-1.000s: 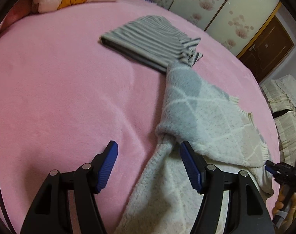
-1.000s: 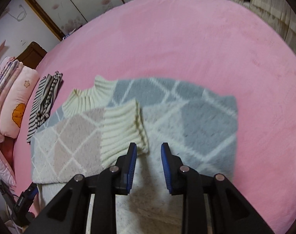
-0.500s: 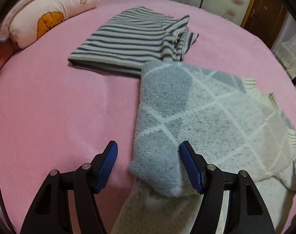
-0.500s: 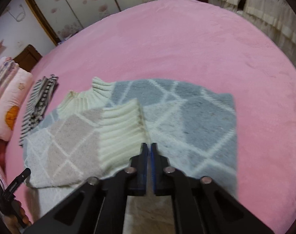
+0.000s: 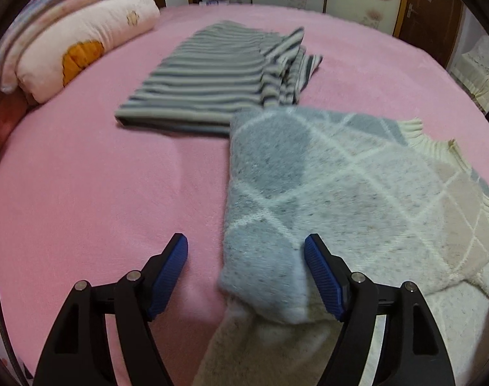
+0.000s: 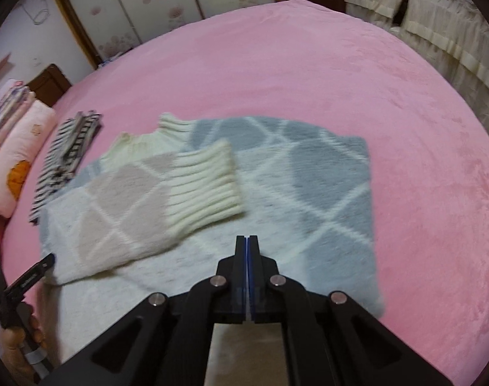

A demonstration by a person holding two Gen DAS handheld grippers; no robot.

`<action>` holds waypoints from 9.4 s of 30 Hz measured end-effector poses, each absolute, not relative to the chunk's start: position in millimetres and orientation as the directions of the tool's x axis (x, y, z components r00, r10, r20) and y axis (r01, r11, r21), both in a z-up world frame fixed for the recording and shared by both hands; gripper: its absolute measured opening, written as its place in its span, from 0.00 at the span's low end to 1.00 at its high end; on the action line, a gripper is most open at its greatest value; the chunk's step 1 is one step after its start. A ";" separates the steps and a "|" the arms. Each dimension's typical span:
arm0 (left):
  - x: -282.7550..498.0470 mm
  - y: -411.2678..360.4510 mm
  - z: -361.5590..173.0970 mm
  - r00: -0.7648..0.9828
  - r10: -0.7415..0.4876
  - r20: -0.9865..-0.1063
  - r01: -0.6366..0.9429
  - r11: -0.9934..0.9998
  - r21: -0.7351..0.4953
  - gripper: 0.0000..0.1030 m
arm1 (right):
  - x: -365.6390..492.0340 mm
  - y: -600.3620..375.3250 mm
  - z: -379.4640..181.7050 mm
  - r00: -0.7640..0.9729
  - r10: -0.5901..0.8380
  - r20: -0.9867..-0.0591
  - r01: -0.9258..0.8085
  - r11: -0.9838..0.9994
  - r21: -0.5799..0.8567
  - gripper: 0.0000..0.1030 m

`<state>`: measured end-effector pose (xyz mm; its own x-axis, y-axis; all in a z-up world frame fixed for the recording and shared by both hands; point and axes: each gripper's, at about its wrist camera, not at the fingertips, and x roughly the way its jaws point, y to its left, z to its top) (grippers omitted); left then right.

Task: Fold small clothes

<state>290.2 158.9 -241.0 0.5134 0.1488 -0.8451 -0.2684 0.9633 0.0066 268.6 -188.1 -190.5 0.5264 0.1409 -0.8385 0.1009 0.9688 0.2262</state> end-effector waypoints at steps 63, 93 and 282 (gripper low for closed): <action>49.6 154.6 -70.8 0.761 -0.011 -0.649 -0.095 0.987 -0.128 0.93 | 38.7 -176.5 -31.0 0.792 0.135 -0.596 -0.015 0.979 0.202 0.31; 4.0 171.3 -223.6 0.530 -0.170 -0.831 0.027 0.983 -0.184 0.93 | -40.5 -180.1 -167.3 0.620 0.180 -0.764 -0.114 0.984 0.139 0.31; 389.0 118.7 -244.9 0.579 0.205 -0.789 -0.130 0.979 0.159 0.07 | 330.1 -264.7 -225.5 0.645 -0.021 -0.764 0.150 0.984 0.099 0.09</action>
<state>389.0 118.7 -244.9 0.5794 0.2053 -0.7888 -0.1301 0.9786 0.1592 330.1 -264.7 -225.5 0.6452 -0.0212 -0.7637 0.1500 0.9837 0.0993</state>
